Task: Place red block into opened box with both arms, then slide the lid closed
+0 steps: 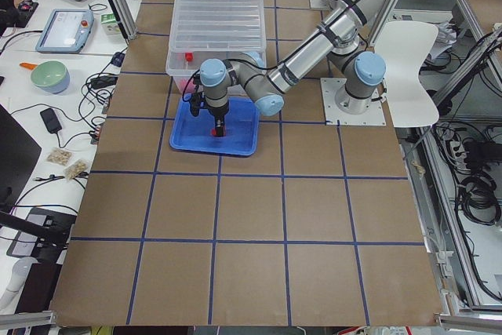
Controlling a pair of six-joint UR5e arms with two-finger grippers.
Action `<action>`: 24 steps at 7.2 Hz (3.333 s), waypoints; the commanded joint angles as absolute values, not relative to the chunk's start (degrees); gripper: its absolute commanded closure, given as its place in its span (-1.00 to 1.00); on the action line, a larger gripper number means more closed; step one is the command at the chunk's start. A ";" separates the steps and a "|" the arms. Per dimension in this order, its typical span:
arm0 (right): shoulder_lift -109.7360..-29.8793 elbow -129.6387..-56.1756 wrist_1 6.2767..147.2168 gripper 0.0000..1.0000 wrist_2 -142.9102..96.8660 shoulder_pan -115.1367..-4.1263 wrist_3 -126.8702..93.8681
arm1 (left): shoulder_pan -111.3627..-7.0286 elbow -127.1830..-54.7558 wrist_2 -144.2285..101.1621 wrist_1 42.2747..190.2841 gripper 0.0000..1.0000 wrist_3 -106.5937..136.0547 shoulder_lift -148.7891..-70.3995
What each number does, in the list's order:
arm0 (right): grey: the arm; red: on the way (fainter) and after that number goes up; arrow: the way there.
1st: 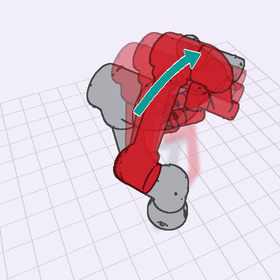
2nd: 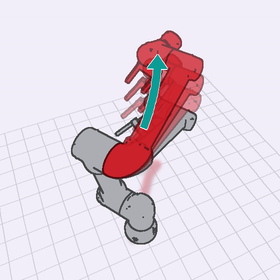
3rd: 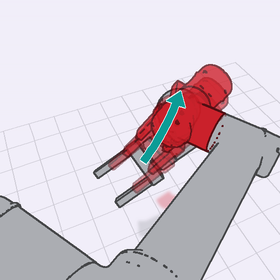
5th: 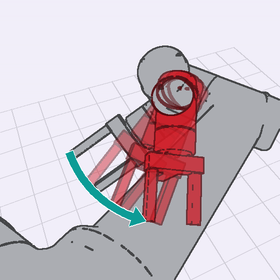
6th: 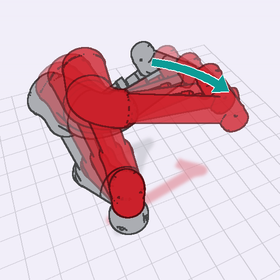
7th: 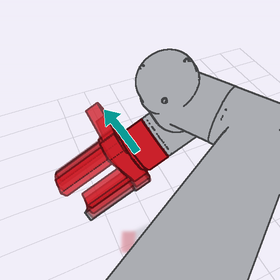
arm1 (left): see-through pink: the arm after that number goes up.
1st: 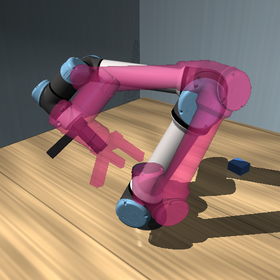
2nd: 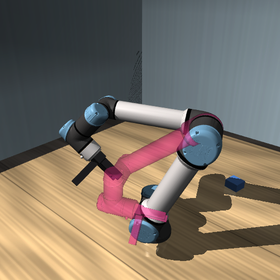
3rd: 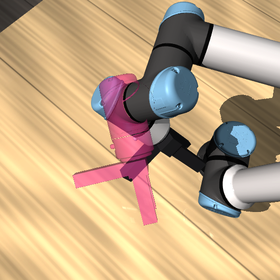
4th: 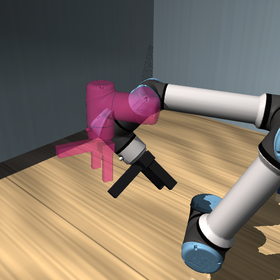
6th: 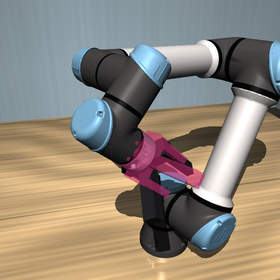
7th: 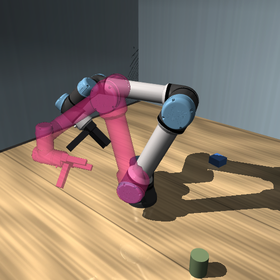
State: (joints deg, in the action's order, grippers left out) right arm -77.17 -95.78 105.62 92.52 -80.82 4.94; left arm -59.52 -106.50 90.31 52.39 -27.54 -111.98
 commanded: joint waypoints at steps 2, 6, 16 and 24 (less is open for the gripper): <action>-77.17 -95.54 105.56 -1.00 93.94 -78.75 6.76 | -59.50 -107.23 90.26 49.13 -1.00 -25.84 -115.13; -77.17 -95.54 105.56 -1.00 95.01 -75.94 10.10 | -59.50 -106.96 90.44 48.95 0.06 -24.96 -115.75; -77.86 -94.14 103.90 -1.00 96.07 -73.39 14.15 | -61.34 -92.56 90.53 81.71 1.00 -22.43 -102.85; -90.79 -84.90 80.42 -1.00 93.69 -74.00 13.10 | -86.92 -99.11 90.26 75.79 1.00 -1.58 -101.95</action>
State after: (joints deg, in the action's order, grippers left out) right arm -89.64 -84.95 81.73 93.65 -74.00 13.20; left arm -86.35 -96.08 90.42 78.19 -1.70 -101.32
